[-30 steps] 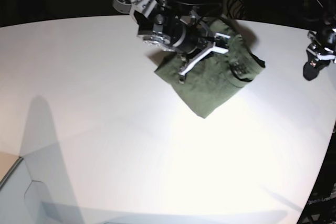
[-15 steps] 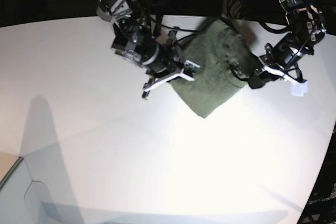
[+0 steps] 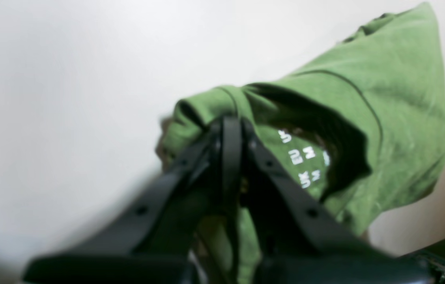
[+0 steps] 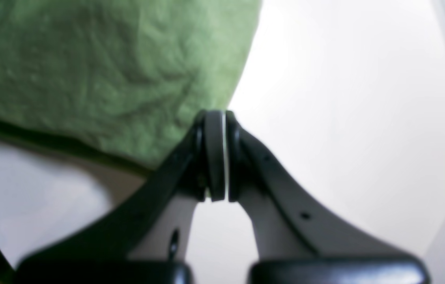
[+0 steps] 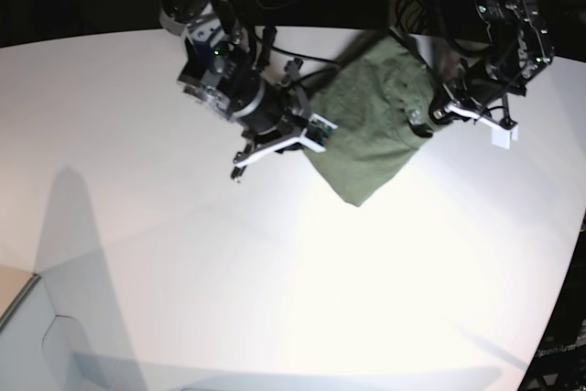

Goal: Layout the t-shirt on the table in an organized manner, then fold the t-shirt properly
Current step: 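Grasp the folded shirt bundle with both grippers and adjust it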

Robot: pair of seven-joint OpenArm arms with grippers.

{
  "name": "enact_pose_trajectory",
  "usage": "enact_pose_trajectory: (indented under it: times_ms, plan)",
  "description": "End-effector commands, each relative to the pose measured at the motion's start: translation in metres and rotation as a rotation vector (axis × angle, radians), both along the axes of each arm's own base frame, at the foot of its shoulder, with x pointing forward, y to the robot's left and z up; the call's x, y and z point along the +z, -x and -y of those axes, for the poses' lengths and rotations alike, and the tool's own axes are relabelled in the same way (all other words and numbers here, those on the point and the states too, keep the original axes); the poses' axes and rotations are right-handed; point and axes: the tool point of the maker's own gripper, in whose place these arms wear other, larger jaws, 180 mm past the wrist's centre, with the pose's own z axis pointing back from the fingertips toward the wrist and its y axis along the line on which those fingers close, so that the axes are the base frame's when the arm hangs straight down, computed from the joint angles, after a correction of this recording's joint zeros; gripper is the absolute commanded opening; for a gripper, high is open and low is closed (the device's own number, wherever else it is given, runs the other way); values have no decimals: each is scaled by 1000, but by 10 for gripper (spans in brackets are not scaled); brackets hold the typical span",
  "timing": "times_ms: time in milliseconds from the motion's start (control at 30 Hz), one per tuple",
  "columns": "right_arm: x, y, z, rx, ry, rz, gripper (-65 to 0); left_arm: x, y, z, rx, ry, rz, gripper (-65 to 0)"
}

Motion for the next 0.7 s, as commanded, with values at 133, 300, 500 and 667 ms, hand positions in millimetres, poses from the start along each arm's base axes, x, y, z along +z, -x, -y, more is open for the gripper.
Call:
enact_pose_trajectory:
  times_ms: [133, 300, 500, 667]
  plan:
    - [14, -5, -5, 8, -33, 37, -650, 27, -11, -4, -25, -50, 69, -650]
    - [15, -5, -7, 10, -36, 40, -650, 75, -20, 11, -27, -7, 225, -650]
    - [15, -5, -6, 7, -36, 40, -650, 104, -11, 15, 3, 84, 310, -650]
    - [15, -6, -5, 6, -34, 40, -650, 88, 9, 14, 5, 88, 247, -650]
